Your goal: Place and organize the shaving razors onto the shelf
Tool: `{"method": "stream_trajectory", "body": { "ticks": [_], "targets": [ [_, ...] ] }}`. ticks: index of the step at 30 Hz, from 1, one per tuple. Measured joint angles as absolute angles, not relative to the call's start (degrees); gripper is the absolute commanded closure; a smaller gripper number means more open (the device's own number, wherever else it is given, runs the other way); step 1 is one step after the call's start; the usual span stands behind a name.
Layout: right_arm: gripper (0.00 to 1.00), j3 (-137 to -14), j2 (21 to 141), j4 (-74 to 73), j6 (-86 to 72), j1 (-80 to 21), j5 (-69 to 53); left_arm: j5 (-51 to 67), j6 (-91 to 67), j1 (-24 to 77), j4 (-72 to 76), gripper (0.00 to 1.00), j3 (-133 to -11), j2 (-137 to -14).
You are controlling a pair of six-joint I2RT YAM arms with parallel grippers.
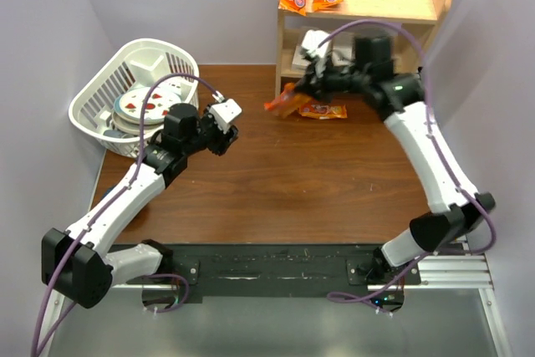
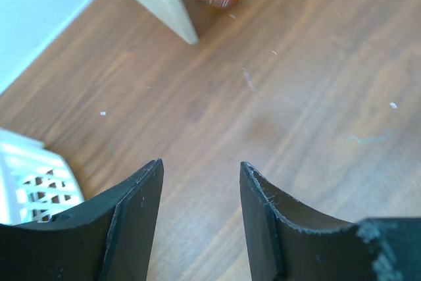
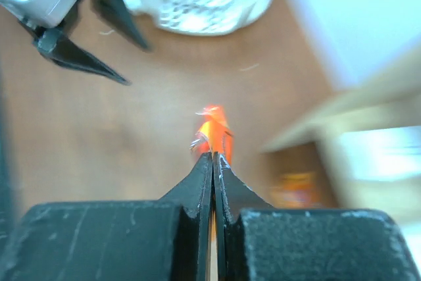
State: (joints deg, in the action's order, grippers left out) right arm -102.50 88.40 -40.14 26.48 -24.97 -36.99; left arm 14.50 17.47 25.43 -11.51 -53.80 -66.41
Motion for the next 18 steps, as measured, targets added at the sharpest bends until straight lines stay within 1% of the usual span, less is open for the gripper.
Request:
{"method": "stream_trajectory", "body": {
  "ticks": [4, 8, 11, 13, 16, 18],
  "targets": [
    [1.0, -114.52, 84.53, -47.37, 39.48, -22.44, -34.98, 14.26, 16.03, 24.32, -9.32, 0.44, -53.8, -66.3],
    [1.0, -117.34, 79.9, -46.09, 46.44, -22.09, -30.96, 14.79, 15.09, 24.32, -7.79, 0.44, -53.8, -66.37],
    [1.0, -116.9, 77.97, -40.82, 49.15, -19.99, -25.98, 15.11, 14.39, 24.32, -6.7, 0.44, -53.78, -66.52],
    [1.0, -116.11, 78.06, -34.74, 49.74, -18.41, -21.32, 15.35, 14.04, 24.32, -6.2, 0.44, -53.78, -66.61],
    [1.0, -116.4, 80.6, -26.15, 50.26, -16.49, -14.96, 15.64, 14.0, 24.32, -5.54, 0.44, -53.65, -66.65],
    [1.0, -119.31, 84.53, -21.43, 50.59, -14.94, -11.09, 15.73, 14.0, 24.32, -5.19, 0.44, -53.52, -66.65]
  ]
}}
